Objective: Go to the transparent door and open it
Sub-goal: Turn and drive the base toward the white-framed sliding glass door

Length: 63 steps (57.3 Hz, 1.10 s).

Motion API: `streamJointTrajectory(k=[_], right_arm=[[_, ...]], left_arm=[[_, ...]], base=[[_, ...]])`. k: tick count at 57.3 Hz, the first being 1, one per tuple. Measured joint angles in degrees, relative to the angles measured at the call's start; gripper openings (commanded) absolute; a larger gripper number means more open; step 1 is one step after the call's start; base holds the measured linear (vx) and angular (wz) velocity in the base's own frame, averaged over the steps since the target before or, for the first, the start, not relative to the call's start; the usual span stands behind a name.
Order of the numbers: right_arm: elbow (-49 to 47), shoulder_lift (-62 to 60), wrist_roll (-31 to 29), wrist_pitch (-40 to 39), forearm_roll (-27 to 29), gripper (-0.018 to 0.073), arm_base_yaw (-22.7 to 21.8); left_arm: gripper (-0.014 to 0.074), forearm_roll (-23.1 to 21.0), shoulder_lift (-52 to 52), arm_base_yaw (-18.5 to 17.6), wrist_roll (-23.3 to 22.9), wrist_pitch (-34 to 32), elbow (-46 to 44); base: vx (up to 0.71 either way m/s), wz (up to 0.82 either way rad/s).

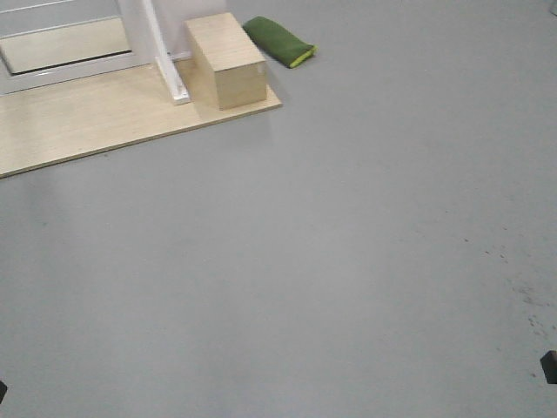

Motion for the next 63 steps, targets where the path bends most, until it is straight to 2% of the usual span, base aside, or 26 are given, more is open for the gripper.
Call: streamJointTrajectory(k=[29, 63], right_arm=[[0.0, 0.0, 0.0, 0.0, 0.0, -0.0005, 0.0], [0.0, 0.0, 0.0, 0.0, 0.0, -0.0005, 0.0]], left_arm=[[-0.0005, 0.0, 0.0, 0.0, 0.0, 0.0, 0.0], [-0.0005, 0.0, 0.0, 0.0, 0.0, 0.0, 0.0]], base=[[0.42, 0.59], [0.49, 0.26]])
